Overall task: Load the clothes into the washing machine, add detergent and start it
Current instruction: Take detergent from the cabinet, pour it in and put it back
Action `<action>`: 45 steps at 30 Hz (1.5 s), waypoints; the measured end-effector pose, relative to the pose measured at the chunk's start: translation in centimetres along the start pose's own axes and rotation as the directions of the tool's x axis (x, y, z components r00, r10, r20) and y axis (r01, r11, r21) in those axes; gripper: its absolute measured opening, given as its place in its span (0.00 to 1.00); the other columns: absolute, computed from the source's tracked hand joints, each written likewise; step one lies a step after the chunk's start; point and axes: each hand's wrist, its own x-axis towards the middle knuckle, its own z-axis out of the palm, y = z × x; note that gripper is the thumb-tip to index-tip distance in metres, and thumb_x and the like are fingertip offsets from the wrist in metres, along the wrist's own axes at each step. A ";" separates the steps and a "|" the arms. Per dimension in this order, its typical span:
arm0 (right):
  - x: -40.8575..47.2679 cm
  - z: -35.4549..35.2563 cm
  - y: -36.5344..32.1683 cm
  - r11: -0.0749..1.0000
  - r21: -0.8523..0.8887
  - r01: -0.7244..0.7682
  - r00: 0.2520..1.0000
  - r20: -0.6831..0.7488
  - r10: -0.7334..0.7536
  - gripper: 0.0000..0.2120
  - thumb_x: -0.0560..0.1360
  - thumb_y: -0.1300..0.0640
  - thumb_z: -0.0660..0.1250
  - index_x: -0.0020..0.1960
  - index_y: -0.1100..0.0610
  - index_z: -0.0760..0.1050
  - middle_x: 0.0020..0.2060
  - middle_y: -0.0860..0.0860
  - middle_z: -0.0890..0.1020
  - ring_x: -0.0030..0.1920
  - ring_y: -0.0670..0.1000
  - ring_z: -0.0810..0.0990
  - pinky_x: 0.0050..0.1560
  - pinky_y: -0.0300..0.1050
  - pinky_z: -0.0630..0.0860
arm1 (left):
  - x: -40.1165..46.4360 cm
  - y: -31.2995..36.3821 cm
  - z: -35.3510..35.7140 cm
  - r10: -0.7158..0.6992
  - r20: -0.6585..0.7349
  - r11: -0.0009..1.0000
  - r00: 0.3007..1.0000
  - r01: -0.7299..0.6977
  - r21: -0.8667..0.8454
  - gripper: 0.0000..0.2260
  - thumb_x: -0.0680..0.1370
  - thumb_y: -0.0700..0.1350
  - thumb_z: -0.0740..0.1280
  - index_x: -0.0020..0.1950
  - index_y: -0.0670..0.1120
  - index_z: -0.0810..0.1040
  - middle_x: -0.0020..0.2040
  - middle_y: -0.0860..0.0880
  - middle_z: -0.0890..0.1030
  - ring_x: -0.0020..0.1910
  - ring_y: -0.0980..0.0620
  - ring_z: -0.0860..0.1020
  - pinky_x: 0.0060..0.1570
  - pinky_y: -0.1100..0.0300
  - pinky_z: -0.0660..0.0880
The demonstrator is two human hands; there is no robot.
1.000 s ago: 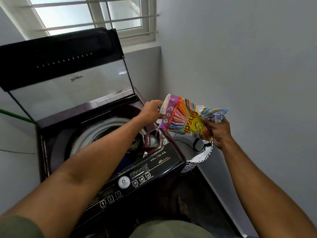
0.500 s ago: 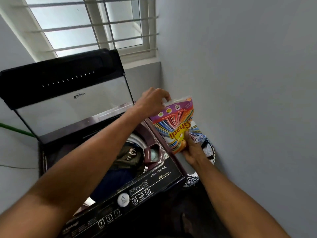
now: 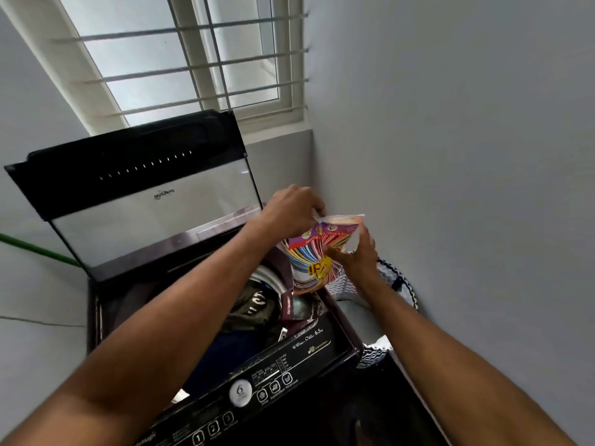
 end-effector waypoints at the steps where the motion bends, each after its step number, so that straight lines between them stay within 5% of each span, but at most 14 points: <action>1: 0.5 -0.4 -0.5 0.998 0.012 0.059 0.998 0.014 -0.059 0.39 0.60 0.45 0.82 0.67 0.52 0.73 0.61 0.56 0.79 0.60 0.55 0.77 0.61 0.56 0.75 | 0.1 -0.2 0.1 0.003 -0.009 1.000 1.000 -0.003 -0.003 0.11 0.74 0.41 0.71 0.55 0.50 0.85 0.48 0.51 0.85 0.44 0.52 0.81 0.50 0.54 0.79; 4: 1.3 -1.2 -2.2 0.980 0.194 0.039 0.997 0.052 -0.050 0.11 0.68 0.54 0.78 0.49 0.54 0.82 0.46 0.55 0.85 0.45 0.52 0.82 0.50 0.52 0.78 | 0.1 -0.6 0.9 -0.042 -0.051 0.998 0.998 0.039 -0.047 0.13 0.76 0.45 0.70 0.60 0.51 0.83 0.52 0.51 0.84 0.49 0.51 0.82 0.51 0.53 0.79; 9: 1.7 -1.7 -2.3 0.959 0.272 -0.075 0.996 0.066 0.059 0.05 0.73 0.54 0.75 0.48 0.52 0.82 0.42 0.51 0.86 0.42 0.50 0.83 0.49 0.49 0.78 | -2.2 -2.4 4.4 -0.185 -0.085 0.878 0.979 0.126 -0.463 0.33 0.70 0.57 0.76 0.71 0.48 0.71 0.54 0.55 0.77 0.52 0.54 0.78 0.53 0.57 0.78; 11: 1.8 -1.7 -2.0 0.950 0.301 -0.083 0.995 0.072 0.064 0.05 0.73 0.55 0.75 0.49 0.52 0.82 0.42 0.50 0.85 0.41 0.49 0.83 0.49 0.48 0.79 | -3.3 -3.2 6.8 -0.271 -0.077 0.800 0.960 0.180 -0.573 0.32 0.68 0.56 0.77 0.68 0.49 0.73 0.55 0.57 0.78 0.52 0.55 0.79 0.53 0.56 0.80; 15: 1.8 -1.4 -2.2 0.953 0.295 -0.063 0.994 0.102 0.034 0.05 0.74 0.54 0.73 0.49 0.52 0.81 0.41 0.48 0.85 0.42 0.49 0.83 0.51 0.51 0.79 | -3.8 -3.5 10.1 -0.431 -0.109 0.695 0.896 0.253 -0.673 0.12 0.72 0.51 0.76 0.54 0.52 0.83 0.44 0.55 0.84 0.43 0.60 0.82 0.46 0.56 0.82; 19: 2.2 -1.5 -2.2 0.955 0.286 -0.081 0.992 0.112 0.050 0.07 0.74 0.54 0.74 0.50 0.54 0.81 0.42 0.48 0.85 0.43 0.50 0.83 0.53 0.52 0.80 | -3.1 -3.2 10.3 -0.474 -0.214 0.729 0.854 0.245 -0.639 0.05 0.74 0.47 0.75 0.48 0.49 0.85 0.43 0.54 0.86 0.37 0.67 0.80 0.38 0.69 0.78; 22: 2.6 -1.9 -1.8 0.948 0.298 -0.113 0.988 0.139 0.074 0.12 0.73 0.53 0.75 0.53 0.57 0.82 0.44 0.50 0.86 0.44 0.52 0.84 0.53 0.53 0.80 | -2.9 -3.9 10.8 -0.558 -0.252 0.705 0.790 0.292 -0.646 0.05 0.76 0.47 0.74 0.48 0.47 0.84 0.44 0.52 0.85 0.39 0.63 0.80 0.40 0.63 0.79; 26: 2.8 -2.0 -2.1 0.936 0.336 -0.102 0.970 0.242 0.018 0.10 0.74 0.56 0.74 0.53 0.57 0.82 0.46 0.55 0.86 0.46 0.54 0.85 0.51 0.52 0.82 | -3.0 -3.3 12.4 -0.524 -0.097 0.597 0.846 0.284 -0.750 0.17 0.74 0.52 0.74 0.60 0.53 0.75 0.53 0.54 0.82 0.48 0.58 0.80 0.46 0.59 0.79; 29: 3.1 -1.9 -2.4 0.947 0.312 -0.073 0.956 0.292 -0.023 0.13 0.73 0.56 0.74 0.55 0.60 0.82 0.47 0.55 0.87 0.48 0.56 0.86 0.46 0.47 0.83 | -2.8 -3.1 12.8 -0.604 -0.035 0.492 0.796 0.337 -0.803 0.05 0.76 0.52 0.72 0.49 0.57 0.79 0.50 0.54 0.84 0.48 0.54 0.83 0.51 0.53 0.79; 32: 3.8 -2.5 -2.4 0.956 0.271 -0.112 0.891 0.454 -0.024 0.19 0.70 0.57 0.77 0.59 0.60 0.79 0.49 0.55 0.86 0.49 0.54 0.86 0.47 0.46 0.82 | -2.9 -3.6 12.5 -0.693 0.022 0.333 0.720 0.348 -0.876 0.02 0.76 0.50 0.72 0.45 0.54 0.82 0.48 0.50 0.86 0.43 0.55 0.84 0.46 0.57 0.80; 36: 4.2 -2.7 -1.4 0.993 0.088 -0.077 0.743 0.669 -0.002 0.27 0.66 0.61 0.80 0.63 0.56 0.76 0.53 0.51 0.85 0.53 0.50 0.85 0.51 0.43 0.82 | -2.7 -3.8 13.3 -0.706 0.016 0.317 0.708 0.336 -0.887 0.02 0.76 0.50 0.72 0.45 0.54 0.81 0.45 0.54 0.86 0.42 0.56 0.85 0.46 0.55 0.81; 45: 5.3 -1.8 0.3 0.999 -0.013 -0.052 0.642 0.765 0.043 0.28 0.63 0.72 0.78 0.60 0.59 0.78 0.51 0.50 0.85 0.49 0.46 0.85 0.45 0.37 0.80 | -1.6 -3.4 14.5 -0.725 -0.034 0.344 0.687 0.320 -0.882 0.08 0.75 0.53 0.73 0.49 0.51 0.84 0.44 0.54 0.86 0.43 0.54 0.85 0.48 0.49 0.82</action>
